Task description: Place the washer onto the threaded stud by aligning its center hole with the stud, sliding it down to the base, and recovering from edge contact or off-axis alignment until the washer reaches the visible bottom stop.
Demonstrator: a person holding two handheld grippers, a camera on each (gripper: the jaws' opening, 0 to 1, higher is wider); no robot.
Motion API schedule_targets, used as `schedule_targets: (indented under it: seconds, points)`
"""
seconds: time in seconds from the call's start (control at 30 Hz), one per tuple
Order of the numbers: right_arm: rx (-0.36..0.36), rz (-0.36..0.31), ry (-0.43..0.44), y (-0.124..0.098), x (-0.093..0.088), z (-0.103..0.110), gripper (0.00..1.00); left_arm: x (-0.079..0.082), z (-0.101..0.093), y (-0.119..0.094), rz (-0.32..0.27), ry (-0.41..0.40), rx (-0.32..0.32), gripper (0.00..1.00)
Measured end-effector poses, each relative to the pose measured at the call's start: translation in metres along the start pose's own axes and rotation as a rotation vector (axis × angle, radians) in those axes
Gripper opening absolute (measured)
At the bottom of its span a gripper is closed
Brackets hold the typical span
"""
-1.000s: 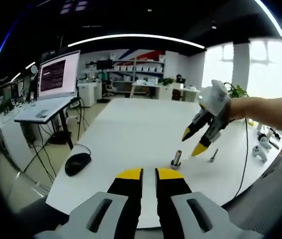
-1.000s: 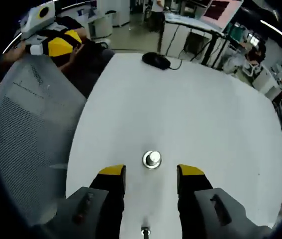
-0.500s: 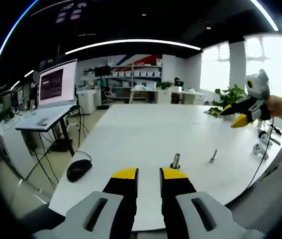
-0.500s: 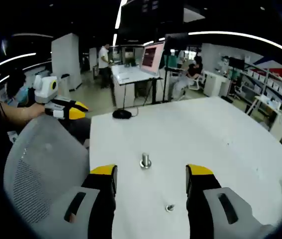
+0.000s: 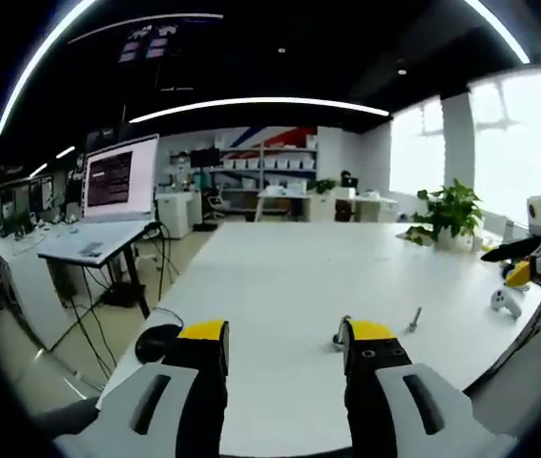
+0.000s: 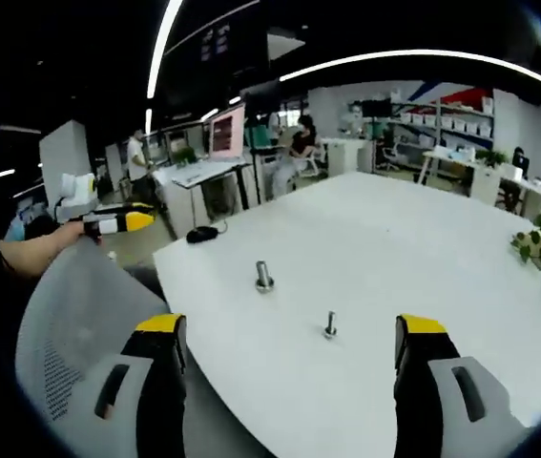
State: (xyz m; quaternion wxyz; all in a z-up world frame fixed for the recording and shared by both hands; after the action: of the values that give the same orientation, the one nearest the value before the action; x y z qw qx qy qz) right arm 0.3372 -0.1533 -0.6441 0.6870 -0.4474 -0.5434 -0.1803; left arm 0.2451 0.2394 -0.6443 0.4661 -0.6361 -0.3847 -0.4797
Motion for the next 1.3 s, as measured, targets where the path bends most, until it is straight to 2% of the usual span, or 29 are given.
schedule_targets:
  seconds: [0.03, 0.07, 0.23, 0.27, 0.3, 0.33, 0.37, 0.47, 0.57, 0.67, 0.73, 0.8, 0.9, 1.0, 1.1, 1.17, 1.23, 1.3]
  points:
    - [-0.005, 0.004, 0.011, -0.005, -0.004, 0.001, 0.99, 0.003, -0.001, 0.000, -0.041, -0.027, -0.007, 0.47]
    - [-0.013, 0.004, 0.019, -0.008, -0.006, 0.001, 1.00, 0.003, 0.000, -0.001, -0.051, -0.037, -0.008, 0.47]
    - [-0.089, -0.052, 0.098, -0.022, -0.010, 0.001, 1.00, 0.002, -0.001, -0.001, -0.027, -0.031, -0.004, 0.49]
    - [-0.116, -0.077, 0.103, -0.026, -0.010, 0.002, 1.00, 0.002, -0.001, 0.000, -0.026, -0.029, -0.004, 0.49]
    - [-0.127, -0.128, 0.109, -0.028, -0.007, 0.003, 1.00, 0.002, 0.000, -0.001, -0.029, -0.029, -0.003, 0.49]
    - [-0.146, -0.228, 0.123, -0.031, -0.001, 0.003, 1.00, 0.002, 0.000, -0.001, -0.031, -0.031, -0.001, 0.50]
    - [-0.156, -0.253, 0.128, -0.032, 0.001, 0.003, 1.00, 0.002, 0.000, -0.001, -0.031, -0.031, -0.001, 0.50]
    - [-0.209, -0.220, 0.068, -0.038, -0.001, 0.000, 1.00, 0.003, -0.001, -0.001, -0.044, -0.028, -0.006, 0.53]
    - [-0.215, -0.206, 0.025, -0.041, -0.004, 0.004, 1.00, 0.005, -0.001, -0.001, -0.065, -0.030, -0.009, 0.53]
    - [-0.192, -0.226, 0.032, -0.043, -0.009, 0.010, 1.00, 0.004, 0.000, -0.002, -0.062, -0.040, -0.001, 0.53]
    - [-0.198, -0.209, 0.040, -0.039, -0.014, 0.009, 1.00, 0.003, 0.003, -0.003, -0.063, -0.054, 0.014, 0.53]
    - [-0.198, -0.194, 0.088, -0.036, -0.017, 0.006, 0.99, 0.003, 0.006, -0.004, -0.082, -0.076, 0.030, 0.53]
    - [-0.230, -0.168, 0.114, -0.034, -0.020, 0.000, 0.96, 0.002, 0.004, -0.004, -0.086, -0.077, 0.032, 0.52]
    - [-0.252, -0.165, 0.056, -0.036, -0.020, 0.001, 0.94, 0.002, 0.002, -0.003, -0.067, -0.058, 0.025, 0.51]
    - [-0.263, -0.159, 0.041, -0.035, -0.020, 0.001, 0.93, 0.002, 0.003, -0.004, -0.069, -0.063, 0.028, 0.50]
    - [-0.288, -0.129, 0.010, -0.035, -0.022, 0.000, 0.92, 0.002, 0.003, -0.003, -0.068, -0.067, 0.030, 0.50]
    - [-0.299, -0.059, -0.097, -0.034, -0.024, 0.000, 0.92, 0.002, 0.002, -0.003, -0.064, -0.065, 0.024, 0.49]
    - [-0.293, -0.057, -0.130, -0.033, -0.023, 0.004, 0.91, 0.002, 0.003, -0.003, -0.064, -0.059, 0.024, 0.49]
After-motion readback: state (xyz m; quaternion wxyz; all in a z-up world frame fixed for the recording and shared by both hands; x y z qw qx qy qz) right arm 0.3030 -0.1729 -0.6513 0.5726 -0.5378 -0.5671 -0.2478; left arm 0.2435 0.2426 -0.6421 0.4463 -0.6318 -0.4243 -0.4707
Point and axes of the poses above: the point that each gripper's makers call its tool centre point, and the gripper's own axes: y roughly forward along the fingers, z roughly to its left, x roughly out of its top, the point moved 9 cm from there along -y, roughly backward along the fingers, and after that the axes turned 14 degrees about -x, right-handed, at the moved point
